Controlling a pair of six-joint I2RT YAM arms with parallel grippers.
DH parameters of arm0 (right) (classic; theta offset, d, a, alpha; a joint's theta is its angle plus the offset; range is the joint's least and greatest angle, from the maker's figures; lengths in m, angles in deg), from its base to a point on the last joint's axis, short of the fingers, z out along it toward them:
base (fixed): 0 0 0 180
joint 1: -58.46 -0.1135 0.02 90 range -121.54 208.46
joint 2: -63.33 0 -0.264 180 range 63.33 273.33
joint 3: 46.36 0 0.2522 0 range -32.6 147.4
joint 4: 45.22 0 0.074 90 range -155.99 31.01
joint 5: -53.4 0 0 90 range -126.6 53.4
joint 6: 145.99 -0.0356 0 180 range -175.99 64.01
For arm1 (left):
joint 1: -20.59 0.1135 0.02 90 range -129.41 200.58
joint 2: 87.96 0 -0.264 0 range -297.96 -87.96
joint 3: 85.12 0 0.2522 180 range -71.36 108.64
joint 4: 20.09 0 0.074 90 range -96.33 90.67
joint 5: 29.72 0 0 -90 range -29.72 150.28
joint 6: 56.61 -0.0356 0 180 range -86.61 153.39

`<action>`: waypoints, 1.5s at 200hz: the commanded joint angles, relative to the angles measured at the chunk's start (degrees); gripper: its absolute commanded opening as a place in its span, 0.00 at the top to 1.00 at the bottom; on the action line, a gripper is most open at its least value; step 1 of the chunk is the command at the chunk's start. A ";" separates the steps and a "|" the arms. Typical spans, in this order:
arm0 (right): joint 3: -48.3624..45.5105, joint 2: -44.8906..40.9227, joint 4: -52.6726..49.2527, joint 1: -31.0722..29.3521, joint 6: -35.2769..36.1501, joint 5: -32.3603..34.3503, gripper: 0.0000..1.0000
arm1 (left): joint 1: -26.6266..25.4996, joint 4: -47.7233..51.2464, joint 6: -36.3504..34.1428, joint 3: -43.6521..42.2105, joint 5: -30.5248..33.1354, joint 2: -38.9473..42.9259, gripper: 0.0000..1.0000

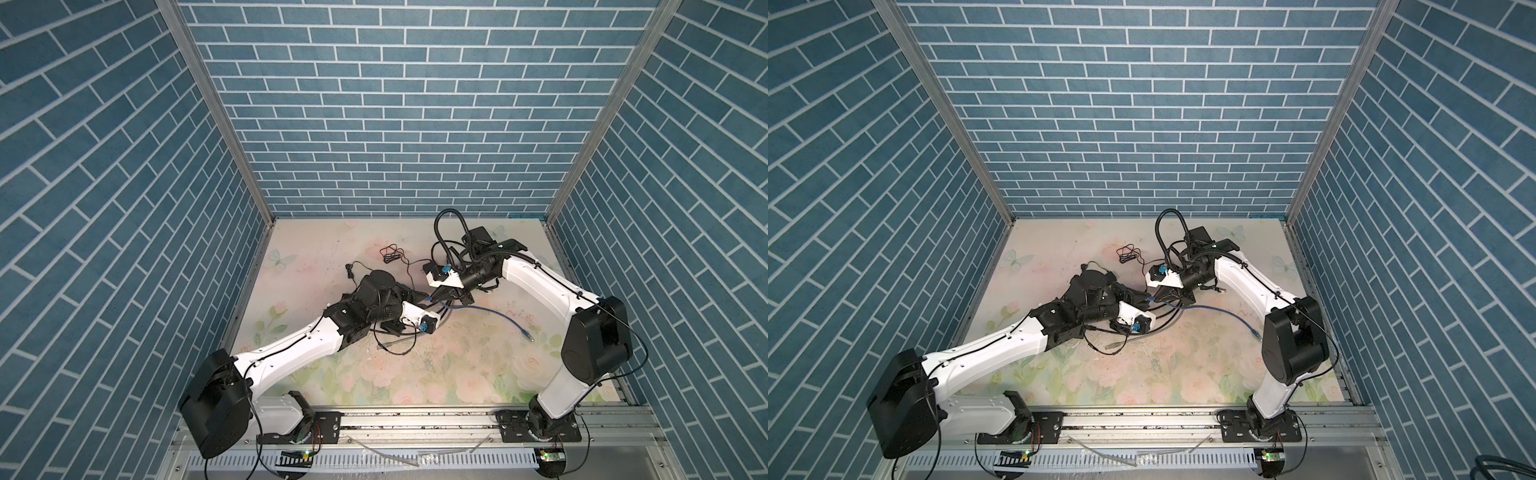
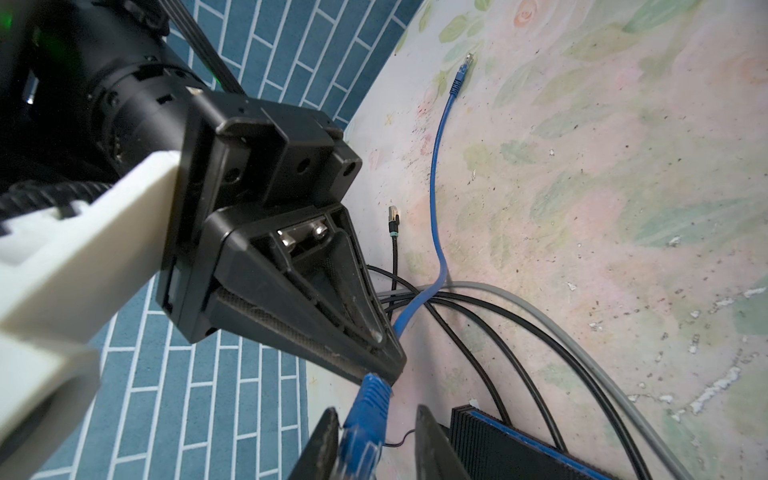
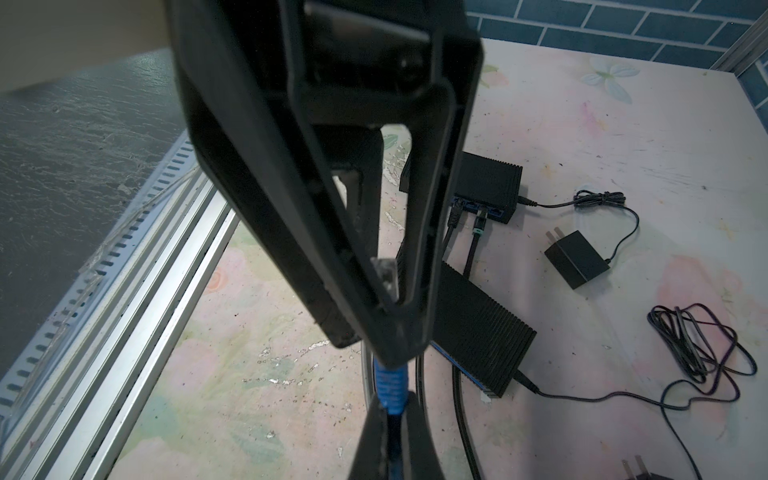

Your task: Insert the plug into the switch port

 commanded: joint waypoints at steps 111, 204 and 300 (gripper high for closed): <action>-0.92 -1.85 -1.78 0.04 -0.09 -1.83 1.00 | 0.19 6.04 -7.16 4.30 2.38 -2.06 0.74; -1.19 -2.20 -1.79 0.03 -0.12 -1.67 1.00 | 0.19 9.04 -7.38 6.62 1.89 -2.63 0.92; -10.98 -8.76 13.63 0.03 -4.09 2.38 0.83 | 0.79 13.02 1.55 10.34 1.14 -4.30 0.93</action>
